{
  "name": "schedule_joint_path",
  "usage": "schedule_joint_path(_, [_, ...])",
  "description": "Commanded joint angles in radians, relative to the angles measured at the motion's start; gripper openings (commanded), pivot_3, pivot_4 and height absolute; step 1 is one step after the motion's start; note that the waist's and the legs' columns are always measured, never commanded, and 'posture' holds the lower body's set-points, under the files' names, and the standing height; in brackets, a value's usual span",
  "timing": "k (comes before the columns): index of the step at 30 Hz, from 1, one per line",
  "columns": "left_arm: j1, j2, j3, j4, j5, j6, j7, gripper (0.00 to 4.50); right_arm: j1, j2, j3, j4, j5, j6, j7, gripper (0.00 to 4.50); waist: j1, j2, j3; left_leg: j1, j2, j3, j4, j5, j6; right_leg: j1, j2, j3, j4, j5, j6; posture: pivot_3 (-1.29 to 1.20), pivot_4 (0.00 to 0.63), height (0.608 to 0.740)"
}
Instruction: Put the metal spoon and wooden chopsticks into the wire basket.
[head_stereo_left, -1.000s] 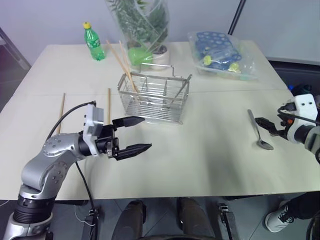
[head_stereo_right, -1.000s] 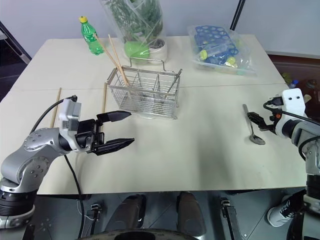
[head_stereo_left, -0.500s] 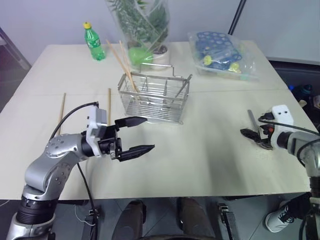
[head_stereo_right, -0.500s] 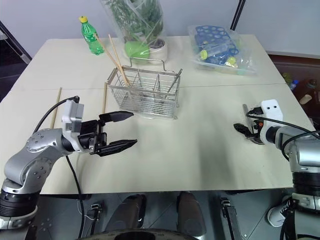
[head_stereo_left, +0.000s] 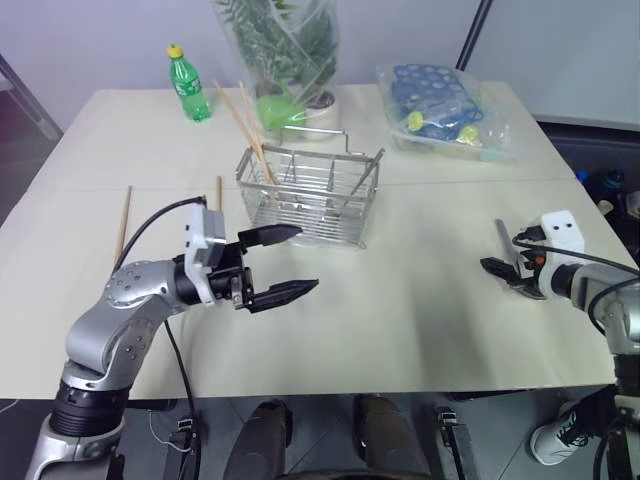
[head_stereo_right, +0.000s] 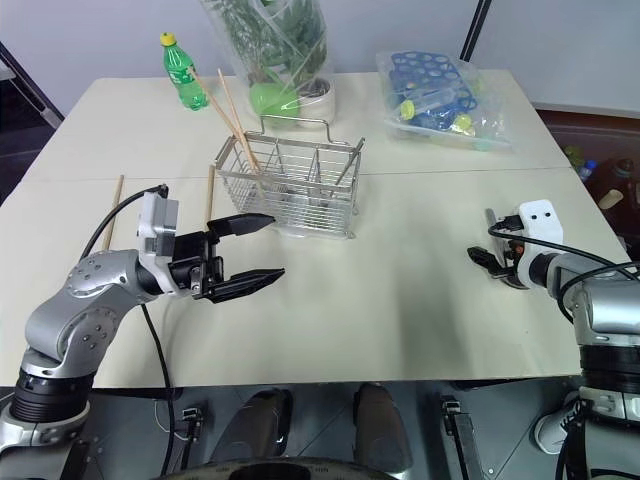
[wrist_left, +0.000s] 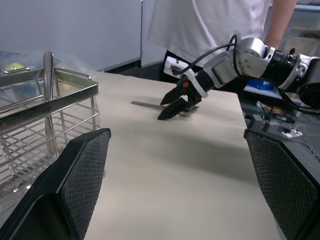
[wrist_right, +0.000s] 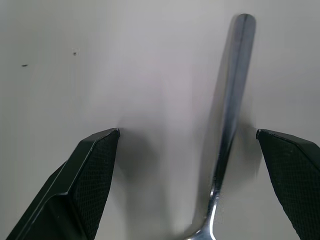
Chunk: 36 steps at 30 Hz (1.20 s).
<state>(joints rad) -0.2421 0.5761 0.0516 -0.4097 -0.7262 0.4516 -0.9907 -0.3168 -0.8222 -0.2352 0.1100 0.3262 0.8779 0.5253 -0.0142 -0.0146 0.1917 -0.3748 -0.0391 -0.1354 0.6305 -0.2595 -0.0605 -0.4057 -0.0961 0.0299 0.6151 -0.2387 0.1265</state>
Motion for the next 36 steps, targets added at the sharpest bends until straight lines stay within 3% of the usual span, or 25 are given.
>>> schedule_joint_path(1, [-0.006, -0.008, -0.001, -0.028, 0.004, -0.013, 0.018, 4.48, -0.019, -0.015, -0.016, 0.018, -0.02, 0.001, -0.011, 4.5, 0.0, 0.0, 0.0, 0.0, 0.0, 0.0, 0.0, 0.0, 0.0, 0.0, 0.0, 0.0, 0.0, 0.0, 0.0, 0.0, 0.15, 0.74])
schedule_joint_path(13, [0.002, -0.007, 0.012, -0.063, -0.002, 0.001, 0.068, 4.48, -0.102, -0.052, 0.055, 0.24, -0.045, -0.05, 0.112, 4.5, -0.001, -0.001, -0.001, 0.001, 0.0, 0.0, 0.0, 0.0, 0.0, 0.001, 0.0, 0.0, 0.0, 0.0, 0.0, 0.0, 0.15, 0.74])
schedule_joint_path(20, [0.003, -0.013, 0.026, -0.073, -0.018, 0.004, 0.108, 4.48, -0.126, -0.04, 0.083, 0.247, -0.061, -0.06, 0.147, 4.5, -0.005, -0.002, -0.001, 0.001, 0.0, 0.0, 0.001, 0.0, 0.0, 0.002, 0.0, 0.0, 0.0, 0.0, 0.0, 0.0, 0.15, 0.74])
schedule_joint_path(24, [0.005, -0.012, 0.025, -0.074, -0.024, 0.002, 0.119, 4.5, -0.111, -0.033, 0.076, 0.226, -0.057, -0.049, 0.148, 3.25, -0.004, -0.002, -0.001, 0.001, 0.0, 0.0, 0.001, 0.0, 0.0, 0.002, 0.0, 0.0, 0.0, 0.0, 0.0, 0.0, 0.15, 0.74])
schedule_joint_path(30, [0.002, -0.004, 0.026, -0.063, -0.036, 0.006, 0.106, 4.5, -0.095, -0.012, 0.047, 0.207, -0.045, -0.033, 0.129, 0.15, -0.003, -0.002, -0.001, 0.001, 0.0, 0.0, 0.001, 0.0, 0.0, 0.002, 0.0, 0.0, 0.0, 0.0, 0.0, 0.0, 0.15, 0.74])
schedule_joint_path(36, [-0.014, 0.022, 0.023, -0.042, -0.046, 0.012, 0.066, 4.5, -0.079, 0.0, 0.022, 0.175, -0.039, -0.014, 0.115, 0.03, 0.0, -0.002, -0.001, 0.001, 0.0, 0.0, 0.0, 0.0, 0.0, 0.002, 0.0, 0.0, 0.0, 0.0, 0.0, 0.0, 0.15, 0.74])
